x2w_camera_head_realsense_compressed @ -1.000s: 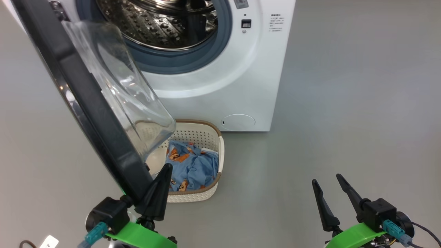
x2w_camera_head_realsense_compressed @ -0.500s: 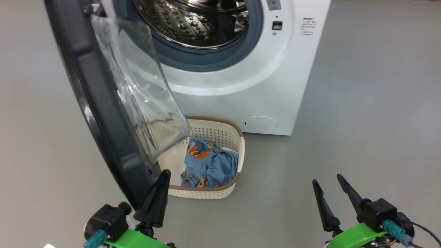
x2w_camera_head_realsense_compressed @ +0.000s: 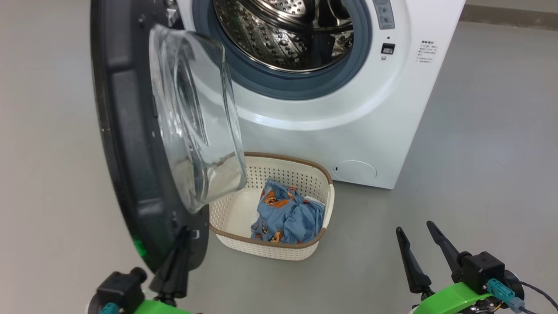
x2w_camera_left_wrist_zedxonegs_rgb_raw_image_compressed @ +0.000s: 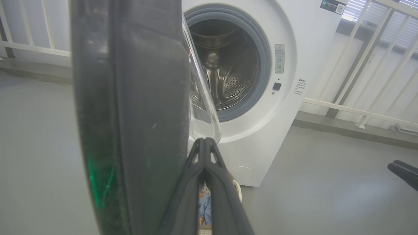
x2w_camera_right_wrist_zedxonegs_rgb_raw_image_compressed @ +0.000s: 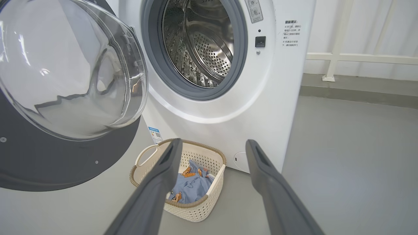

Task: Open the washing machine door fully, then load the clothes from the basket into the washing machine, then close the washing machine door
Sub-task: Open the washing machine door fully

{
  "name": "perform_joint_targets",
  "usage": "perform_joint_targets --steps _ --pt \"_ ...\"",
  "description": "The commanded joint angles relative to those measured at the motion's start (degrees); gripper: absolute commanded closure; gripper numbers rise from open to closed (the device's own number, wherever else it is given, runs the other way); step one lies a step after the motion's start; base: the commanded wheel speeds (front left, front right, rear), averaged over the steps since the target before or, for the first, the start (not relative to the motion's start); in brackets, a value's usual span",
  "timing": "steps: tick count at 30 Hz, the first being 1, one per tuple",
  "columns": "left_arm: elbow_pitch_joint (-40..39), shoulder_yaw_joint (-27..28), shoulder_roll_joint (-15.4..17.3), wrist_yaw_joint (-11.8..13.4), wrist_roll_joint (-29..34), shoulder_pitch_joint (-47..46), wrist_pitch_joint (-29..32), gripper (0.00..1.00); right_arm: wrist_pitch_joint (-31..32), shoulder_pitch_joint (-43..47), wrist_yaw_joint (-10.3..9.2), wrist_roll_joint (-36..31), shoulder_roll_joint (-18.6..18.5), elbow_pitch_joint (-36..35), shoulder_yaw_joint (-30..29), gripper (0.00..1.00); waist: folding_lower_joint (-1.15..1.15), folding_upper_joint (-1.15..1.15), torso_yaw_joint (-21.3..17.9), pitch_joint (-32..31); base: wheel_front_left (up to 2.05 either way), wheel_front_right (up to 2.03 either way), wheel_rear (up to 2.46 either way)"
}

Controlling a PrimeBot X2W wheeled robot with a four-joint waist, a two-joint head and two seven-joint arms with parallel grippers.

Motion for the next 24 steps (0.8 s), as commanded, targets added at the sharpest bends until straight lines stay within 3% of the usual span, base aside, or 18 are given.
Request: perform_joint_targets --steps 1,10,24 --pt "-0.77 4.32 1.49 1.44 0.51 -0.21 -0.35 1.0 -0.69 -0.73 0.16 0.36 0.03 -1.13 1.6 0.0 0.0 0.0 0.66 -0.71 0.0 0.0 0.0" --pt "2.67 13.17 1.67 2.24 1.45 -0.83 -0.35 1.0 -0.69 -0.23 0.16 0.53 0.03 -0.94 1.64 0.0 0.0 0.0 0.46 -0.98 0.0 0.0 0.0" --pt "6.82 25.01 2.92 1.17 1.78 -6.29 -0.35 1.0 -0.69 -2.08 0.16 -0.79 -0.02 -1.21 1.75 0.0 0.0 0.0 -1.56 2.8 0.0 0.0 0.0"
